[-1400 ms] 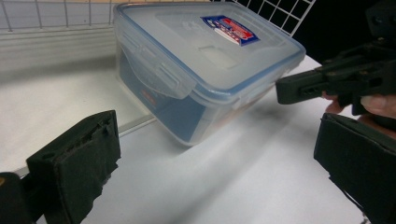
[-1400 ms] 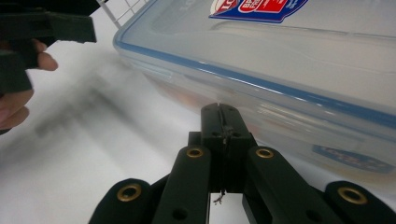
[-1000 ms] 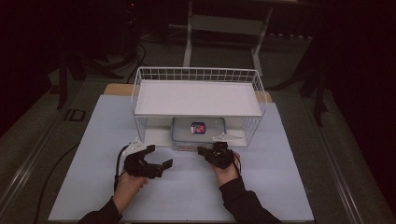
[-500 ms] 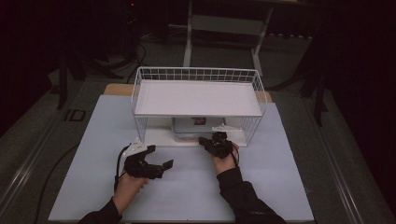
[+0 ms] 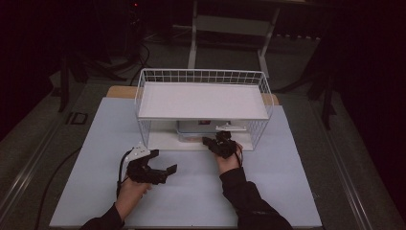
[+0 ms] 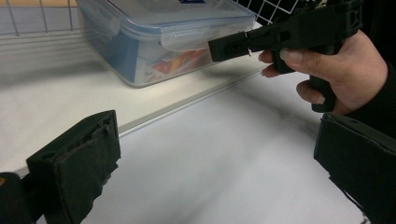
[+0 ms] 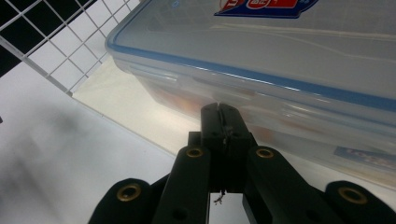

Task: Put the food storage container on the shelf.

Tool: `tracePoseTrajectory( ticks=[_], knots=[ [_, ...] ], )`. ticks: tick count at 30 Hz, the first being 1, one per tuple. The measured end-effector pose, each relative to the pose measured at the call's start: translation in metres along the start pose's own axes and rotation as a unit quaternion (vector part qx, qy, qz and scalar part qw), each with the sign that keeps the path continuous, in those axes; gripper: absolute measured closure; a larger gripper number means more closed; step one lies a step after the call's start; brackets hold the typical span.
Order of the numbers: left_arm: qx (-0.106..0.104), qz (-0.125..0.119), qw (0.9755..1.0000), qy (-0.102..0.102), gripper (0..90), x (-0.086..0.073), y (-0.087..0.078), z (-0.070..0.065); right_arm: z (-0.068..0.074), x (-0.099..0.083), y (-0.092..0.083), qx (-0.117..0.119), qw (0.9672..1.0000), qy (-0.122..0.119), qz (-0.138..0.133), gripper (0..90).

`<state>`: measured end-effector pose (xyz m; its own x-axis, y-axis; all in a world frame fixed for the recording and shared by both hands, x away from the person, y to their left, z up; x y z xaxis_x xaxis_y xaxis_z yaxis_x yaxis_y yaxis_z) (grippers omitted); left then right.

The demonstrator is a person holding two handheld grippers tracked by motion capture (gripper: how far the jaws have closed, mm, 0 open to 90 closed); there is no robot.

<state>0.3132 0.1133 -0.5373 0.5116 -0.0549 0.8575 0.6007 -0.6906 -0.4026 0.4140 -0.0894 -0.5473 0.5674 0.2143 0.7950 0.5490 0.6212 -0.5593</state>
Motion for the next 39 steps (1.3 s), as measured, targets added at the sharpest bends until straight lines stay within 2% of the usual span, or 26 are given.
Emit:
tracePoseTrajectory(
  ticks=[3,5,7,9,10,13,14,15,16,18,21,25,30,39],
  knots=[
    [0.003,0.001,1.0000,0.006,0.1,0.000,0.000,-0.001,0.002,-0.001,-0.001,0.000,1.0000,-0.005,0.002,88.2],
    [0.005,0.000,1.0000,0.006,0.1,0.000,0.000,-0.001,0.006,-0.002,-0.003,-0.006,0.9997,-0.025,0.005,86.7],
    [0.003,0.000,1.0000,0.007,0.1,0.000,-0.001,-0.002,0.011,-0.004,-0.006,0.002,0.9996,-0.029,0.004,81.1],
    [0.000,-0.001,1.0000,0.008,0.1,0.001,-0.002,-0.004,0.012,-0.004,-0.006,0.002,0.9996,-0.029,0.003,79.3],
    [0.000,-0.001,0.9999,0.011,0.1,0.002,-0.003,-0.005,0.015,-0.007,-0.010,0.005,0.9994,-0.035,0.000,71.7],
    [-0.005,-0.003,0.9998,0.017,0.1,0.004,-0.005,-0.009,0.021,-0.010,-0.017,0.006,0.9988,-0.048,-0.003,56.7],
    [-0.005,-0.003,0.9998,0.017,0.1,0.004,-0.005,-0.009,0.021,-0.010,-0.017,0.006,0.9988,-0.048,-0.003,56.7],
    [-0.008,-0.007,0.9998,0.020,0.1,0.008,-0.008,-0.012,0.023,-0.012,-0.020,0.007,0.9986,-0.053,-0.005,52.1],
    [-0.009,-0.008,0.9997,0.021,0.1,0.009,-0.009,-0.013,0.026,-0.014,-0.027,0.008,0.9982,-0.058,-0.012,42.6],
    [-0.011,-0.011,0.9996,0.023,0.1,0.011,-0.012,-0.015,0.029,-0.015,-0.034,0.026,0.9979,-0.057,-0.015,32.4],
    [-0.013,-0.009,0.9995,0.028,0.1,0.011,-0.015,-0.017,0.032,-0.017,-0.045,0.046,0.9972,-0.055,-0.021,26.6],
    [-0.016,0.001,0.9992,0.037,0.1,0.009,-0.017,-0.021,0.033,-0.022,-0.059,0.057,0.9967,-0.053,-0.023,21.3],
    [-0.021,0.001,0.9989,0.042,0.1,0.006,-0.023,-0.025,0.032,-0.027,-0.070,0.060,0.9967,-0.045,-0.032,19.3],
    [-0.028,0.001,0.9985,0.047,0.1,0.001,-0.036,-0.027,0.030,-0.044,-0.089,0.054,0.9964,-0.056,-0.035,17.7]
  ],
)
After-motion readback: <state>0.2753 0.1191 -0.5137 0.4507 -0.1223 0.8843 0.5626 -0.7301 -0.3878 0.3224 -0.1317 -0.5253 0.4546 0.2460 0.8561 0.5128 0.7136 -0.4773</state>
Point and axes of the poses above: each handheld gripper's, and its own axes: y roughly forward along the jaws, x roughly out of its top, z roughly to its left, the point moved 6 cm from there along y, roughly forward along the jaws, and after that the axes turned 3 degrees about -y, right-handed, at the moved point
